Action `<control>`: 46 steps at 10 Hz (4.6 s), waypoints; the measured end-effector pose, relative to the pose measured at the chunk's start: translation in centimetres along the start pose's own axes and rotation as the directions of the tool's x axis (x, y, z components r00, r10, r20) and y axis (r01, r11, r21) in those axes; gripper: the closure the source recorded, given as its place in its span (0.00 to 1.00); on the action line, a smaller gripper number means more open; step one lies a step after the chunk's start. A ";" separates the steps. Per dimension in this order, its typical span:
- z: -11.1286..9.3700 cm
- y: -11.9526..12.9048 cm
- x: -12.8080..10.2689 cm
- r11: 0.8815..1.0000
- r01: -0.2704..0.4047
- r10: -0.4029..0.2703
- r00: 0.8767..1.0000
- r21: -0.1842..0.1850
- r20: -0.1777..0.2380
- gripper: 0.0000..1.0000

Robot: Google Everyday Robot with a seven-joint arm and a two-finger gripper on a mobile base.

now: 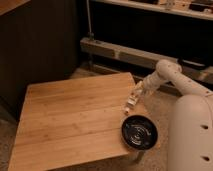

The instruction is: Place the bottle in the ceramic bowl

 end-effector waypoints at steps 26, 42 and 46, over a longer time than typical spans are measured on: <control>-9.3 -9.6 6.3 0.989 -0.145 0.143 0.985 -0.020 -0.092 1.00; -9.9 -0.4 14.0 0.897 0.363 -0.408 0.900 -0.253 -0.152 0.20; -9.9 -0.8 14.9 0.888 0.371 -0.424 0.889 -0.273 -0.172 0.20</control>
